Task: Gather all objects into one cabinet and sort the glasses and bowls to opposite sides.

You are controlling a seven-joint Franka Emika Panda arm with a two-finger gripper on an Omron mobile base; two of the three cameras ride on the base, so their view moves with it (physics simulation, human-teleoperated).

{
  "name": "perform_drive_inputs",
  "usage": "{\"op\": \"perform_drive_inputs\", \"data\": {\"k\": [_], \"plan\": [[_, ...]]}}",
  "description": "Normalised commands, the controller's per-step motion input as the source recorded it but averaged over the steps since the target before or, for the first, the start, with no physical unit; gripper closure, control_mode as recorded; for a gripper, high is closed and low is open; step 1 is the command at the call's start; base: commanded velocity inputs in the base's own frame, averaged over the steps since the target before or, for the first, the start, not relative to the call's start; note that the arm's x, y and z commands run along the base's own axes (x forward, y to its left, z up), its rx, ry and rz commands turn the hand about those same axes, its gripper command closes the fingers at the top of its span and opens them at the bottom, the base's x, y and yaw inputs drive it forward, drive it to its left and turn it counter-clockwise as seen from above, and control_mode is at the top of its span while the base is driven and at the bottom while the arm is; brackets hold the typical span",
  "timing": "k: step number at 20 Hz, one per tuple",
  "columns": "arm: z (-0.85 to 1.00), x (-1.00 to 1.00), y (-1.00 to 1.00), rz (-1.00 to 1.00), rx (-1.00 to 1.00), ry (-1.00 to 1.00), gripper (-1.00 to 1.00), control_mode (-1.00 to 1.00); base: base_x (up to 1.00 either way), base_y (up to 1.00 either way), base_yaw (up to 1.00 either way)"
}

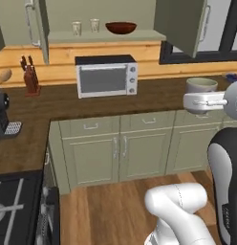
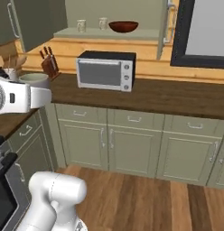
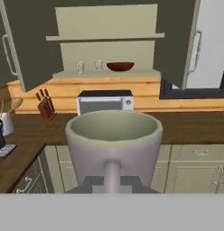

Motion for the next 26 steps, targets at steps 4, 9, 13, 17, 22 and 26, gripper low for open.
{"op": "perform_drive_inputs", "data": {"k": [4, 9, 13, 17, 22, 26], "plan": [[0.00, 0.00, 0.00, 0.00, 0.00, 0.00, 1.00, 1.00, 0.84, 0.54, -0.22], [0.00, 0.00, 0.00, 0.00, 0.00, 0.00, 1.00, 1.00, 0.77, 0.50, -0.13], [0.00, 0.00, 0.00, 0.00, 0.00, 0.00, 1.00, 1.00, 0.67, 0.27, -0.03], [0.00, 0.00, 0.00, 0.00, 0.00, 0.00, 1.00, 1.00, 0.70, 0.06, 0.00], [0.00, 0.00, 0.00, 0.00, 0.00, 0.00, 1.00, 1.00, 0.67, 0.02, 0.04], [0.00, 0.00, 0.00, 0.00, 0.00, 0.00, 1.00, 1.00, 0.65, 0.00, 0.07]]}}
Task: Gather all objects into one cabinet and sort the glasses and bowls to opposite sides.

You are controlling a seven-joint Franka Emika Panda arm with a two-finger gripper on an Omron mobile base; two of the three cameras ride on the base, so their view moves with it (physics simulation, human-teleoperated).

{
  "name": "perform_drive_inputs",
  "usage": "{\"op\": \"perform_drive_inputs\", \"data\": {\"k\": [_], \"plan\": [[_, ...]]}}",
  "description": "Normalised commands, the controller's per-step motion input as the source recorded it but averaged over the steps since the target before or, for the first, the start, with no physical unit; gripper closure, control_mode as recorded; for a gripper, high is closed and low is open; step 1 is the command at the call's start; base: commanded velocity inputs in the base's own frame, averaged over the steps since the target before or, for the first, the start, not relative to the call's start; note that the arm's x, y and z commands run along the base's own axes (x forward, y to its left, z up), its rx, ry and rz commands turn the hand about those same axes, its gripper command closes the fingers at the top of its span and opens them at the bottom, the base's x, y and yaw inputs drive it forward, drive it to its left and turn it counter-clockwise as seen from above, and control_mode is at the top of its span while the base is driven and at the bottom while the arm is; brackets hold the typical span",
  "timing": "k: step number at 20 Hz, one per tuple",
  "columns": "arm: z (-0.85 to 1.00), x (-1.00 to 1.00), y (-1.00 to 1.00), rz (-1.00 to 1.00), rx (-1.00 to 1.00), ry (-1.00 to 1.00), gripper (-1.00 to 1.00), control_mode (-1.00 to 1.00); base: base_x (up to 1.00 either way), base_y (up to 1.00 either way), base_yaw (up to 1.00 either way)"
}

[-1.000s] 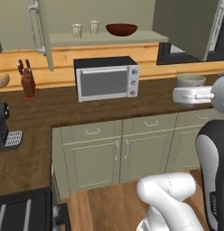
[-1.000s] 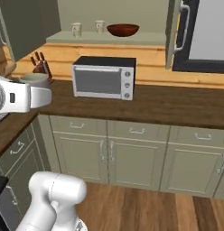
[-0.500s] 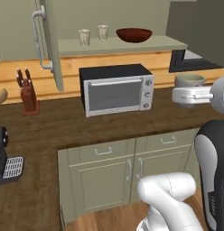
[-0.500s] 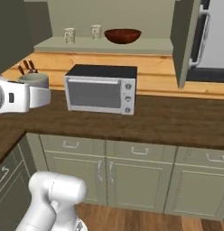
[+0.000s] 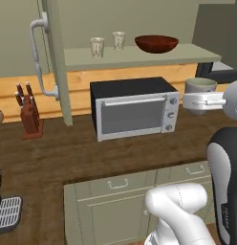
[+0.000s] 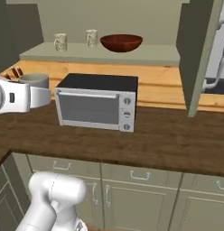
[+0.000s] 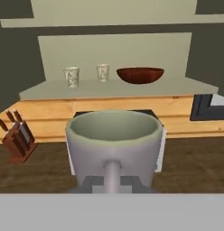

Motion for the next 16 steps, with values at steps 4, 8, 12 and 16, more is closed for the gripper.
{"op": "perform_drive_inputs", "data": {"k": [4, 8, 12, 16], "plan": [[0.00, 0.00, 0.00, 0.00, 0.00, 0.00, 1.00, 1.00, 0.66, 0.00, 0.05], [0.00, 0.00, 0.00, 0.00, 0.00, 0.00, 1.00, 1.00, 0.53, 0.02, 0.04], [0.00, 0.00, 0.00, 0.00, 0.00, 0.00, 1.00, 1.00, 0.31, 0.12, 0.08], [0.00, 0.00, 0.00, 0.00, 0.00, 0.00, 1.00, 1.00, 0.46, 0.11, 0.05]]}}
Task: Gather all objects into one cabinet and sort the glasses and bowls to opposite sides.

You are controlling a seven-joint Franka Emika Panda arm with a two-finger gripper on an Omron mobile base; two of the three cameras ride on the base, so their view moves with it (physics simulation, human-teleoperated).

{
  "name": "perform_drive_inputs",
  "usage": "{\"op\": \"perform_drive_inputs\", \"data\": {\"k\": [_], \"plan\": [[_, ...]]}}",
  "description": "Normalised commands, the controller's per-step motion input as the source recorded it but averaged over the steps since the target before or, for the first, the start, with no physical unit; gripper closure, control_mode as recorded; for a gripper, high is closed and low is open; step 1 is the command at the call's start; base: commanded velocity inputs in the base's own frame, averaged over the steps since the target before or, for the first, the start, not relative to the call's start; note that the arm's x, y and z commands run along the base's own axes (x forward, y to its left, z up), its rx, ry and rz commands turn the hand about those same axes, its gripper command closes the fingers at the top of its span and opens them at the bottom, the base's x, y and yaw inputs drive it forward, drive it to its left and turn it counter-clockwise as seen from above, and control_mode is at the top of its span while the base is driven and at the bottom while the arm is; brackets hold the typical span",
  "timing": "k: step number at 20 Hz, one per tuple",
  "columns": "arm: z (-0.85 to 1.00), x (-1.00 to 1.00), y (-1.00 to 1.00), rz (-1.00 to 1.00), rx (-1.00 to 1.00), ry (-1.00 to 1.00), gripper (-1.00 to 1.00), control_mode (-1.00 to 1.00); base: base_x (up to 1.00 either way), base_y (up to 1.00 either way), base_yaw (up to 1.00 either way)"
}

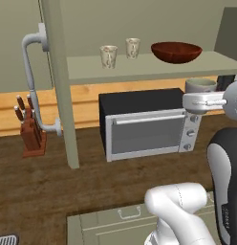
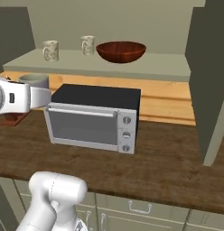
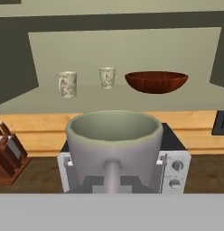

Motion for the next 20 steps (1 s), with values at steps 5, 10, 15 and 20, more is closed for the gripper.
{"op": "perform_drive_inputs", "data": {"k": [5, 10, 15, 20], "plan": [[0.00, 0.00, 0.00, 0.00, 0.00, 0.00, 1.00, 1.00, 0.53, 0.16, 0.01], [0.00, 0.10, 0.06, 0.00, 0.00, 0.00, 1.00, -1.00, 0.45, 0.17, 0.00], [0.00, 0.54, 0.47, 0.00, 0.00, 0.00, 1.00, -1.00, 0.00, 0.00, 0.00], [0.13, 0.61, 0.14, 0.00, 0.05, -0.01, 1.00, -1.00, 0.00, 0.00, 0.00]]}}
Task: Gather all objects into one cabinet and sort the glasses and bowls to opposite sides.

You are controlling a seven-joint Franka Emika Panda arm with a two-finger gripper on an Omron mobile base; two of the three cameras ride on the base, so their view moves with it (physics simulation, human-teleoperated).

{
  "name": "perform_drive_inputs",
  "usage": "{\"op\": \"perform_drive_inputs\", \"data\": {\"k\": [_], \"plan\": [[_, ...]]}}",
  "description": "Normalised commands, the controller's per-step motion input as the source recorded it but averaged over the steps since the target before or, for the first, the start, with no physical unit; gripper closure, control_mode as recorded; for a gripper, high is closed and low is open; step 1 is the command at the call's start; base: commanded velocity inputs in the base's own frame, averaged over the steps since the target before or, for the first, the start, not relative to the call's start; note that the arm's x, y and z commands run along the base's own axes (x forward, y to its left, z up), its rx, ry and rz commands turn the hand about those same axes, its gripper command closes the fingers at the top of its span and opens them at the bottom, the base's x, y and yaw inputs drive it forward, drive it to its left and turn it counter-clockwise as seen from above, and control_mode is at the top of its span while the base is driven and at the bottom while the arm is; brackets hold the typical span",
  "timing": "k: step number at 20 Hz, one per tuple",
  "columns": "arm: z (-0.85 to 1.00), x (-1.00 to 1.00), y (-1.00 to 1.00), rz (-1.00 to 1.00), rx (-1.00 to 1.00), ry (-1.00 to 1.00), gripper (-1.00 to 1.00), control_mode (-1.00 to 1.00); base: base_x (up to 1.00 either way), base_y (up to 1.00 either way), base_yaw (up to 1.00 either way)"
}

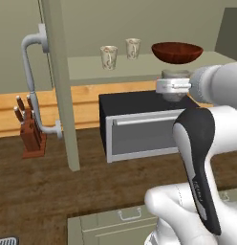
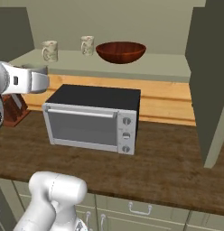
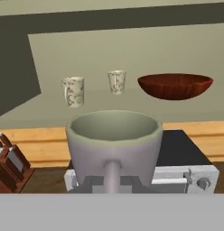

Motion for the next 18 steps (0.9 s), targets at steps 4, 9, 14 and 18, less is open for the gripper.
{"op": "perform_drive_inputs", "data": {"k": [4, 9, 14, 18], "plan": [[0.34, 0.48, 0.00, 0.00, 0.04, -0.03, 1.00, -1.00, 0.00, 0.00, 0.00], [0.38, 0.41, 0.00, 0.01, 0.00, -0.02, 1.00, -1.00, 0.00, 0.00, 0.00], [0.09, 0.50, 0.00, 0.00, 0.00, 0.03, 1.00, -1.00, 0.00, 0.00, 0.00], [-0.27, 0.39, 0.05, 0.00, -0.01, 0.04, 1.00, -1.00, 0.00, 0.00, 0.00]]}}
